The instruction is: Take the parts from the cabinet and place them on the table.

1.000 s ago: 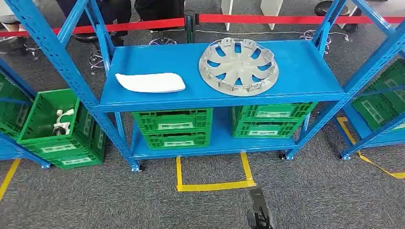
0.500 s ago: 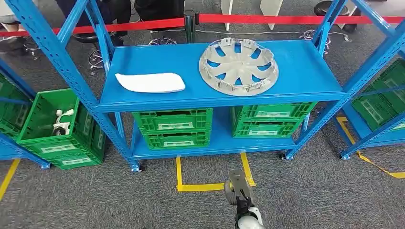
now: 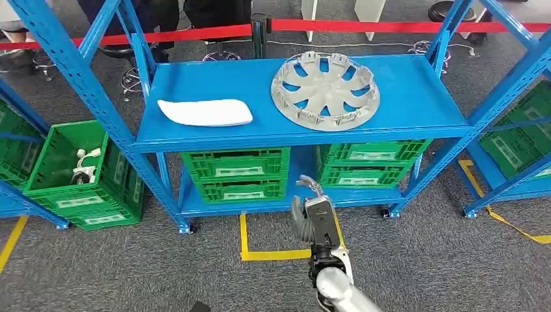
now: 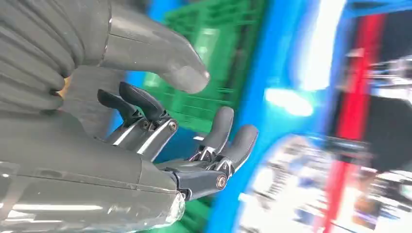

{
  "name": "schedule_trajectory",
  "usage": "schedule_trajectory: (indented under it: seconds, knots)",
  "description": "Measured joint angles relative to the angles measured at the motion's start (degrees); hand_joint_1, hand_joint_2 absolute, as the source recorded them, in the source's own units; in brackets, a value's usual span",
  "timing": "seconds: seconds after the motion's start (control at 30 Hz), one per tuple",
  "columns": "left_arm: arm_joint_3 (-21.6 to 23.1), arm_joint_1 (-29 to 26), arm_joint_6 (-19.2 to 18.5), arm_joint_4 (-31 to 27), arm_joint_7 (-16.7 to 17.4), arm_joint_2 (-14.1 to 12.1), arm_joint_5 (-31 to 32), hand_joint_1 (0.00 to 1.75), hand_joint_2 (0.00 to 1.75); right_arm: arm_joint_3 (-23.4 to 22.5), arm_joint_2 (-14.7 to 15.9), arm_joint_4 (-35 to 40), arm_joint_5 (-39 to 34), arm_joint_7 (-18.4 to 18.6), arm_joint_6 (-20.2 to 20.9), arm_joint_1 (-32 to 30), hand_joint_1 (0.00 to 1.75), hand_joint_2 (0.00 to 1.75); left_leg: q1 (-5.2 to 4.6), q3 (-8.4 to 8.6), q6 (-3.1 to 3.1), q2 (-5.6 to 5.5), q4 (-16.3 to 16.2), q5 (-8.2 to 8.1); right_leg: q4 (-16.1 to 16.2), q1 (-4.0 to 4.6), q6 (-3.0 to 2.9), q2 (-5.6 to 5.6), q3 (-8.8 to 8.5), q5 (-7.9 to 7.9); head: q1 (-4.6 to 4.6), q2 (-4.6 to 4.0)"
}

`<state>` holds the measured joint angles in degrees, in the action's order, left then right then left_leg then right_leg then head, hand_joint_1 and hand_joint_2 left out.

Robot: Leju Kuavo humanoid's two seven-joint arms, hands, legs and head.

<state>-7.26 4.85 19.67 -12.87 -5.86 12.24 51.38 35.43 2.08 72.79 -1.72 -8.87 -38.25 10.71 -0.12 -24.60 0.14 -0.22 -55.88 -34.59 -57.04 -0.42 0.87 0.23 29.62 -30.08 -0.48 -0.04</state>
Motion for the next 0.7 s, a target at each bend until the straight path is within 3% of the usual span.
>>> schedule_trajectory:
  seconds: [0.57,0.7]
  knots:
    - [-0.35,0.89,0.39,0.46,-6.38,0.94,-6.82,0.00,1.75,-2.69,1.03,30.93,20.63,5.03,-0.94,-2.01,1.75,1.75,-0.04,-0.07,-0.01,-0.64,-0.04,0.04,0.01,-0.03,0.00,-0.20,-0.01,0.00,0.07,0.00]
    - [-0.33,0.87,3.46,0.59,-7.56,1.05,-6.25,0.00,1.75,-2.62,1.36,35.56,24.28,6.91,-0.96,-2.70,1.75,1.75,-0.04,-0.10,-0.01,-0.64,-0.04,0.04,0.01,-0.03,0.00,-0.22,-0.01,0.00,0.11,0.00]
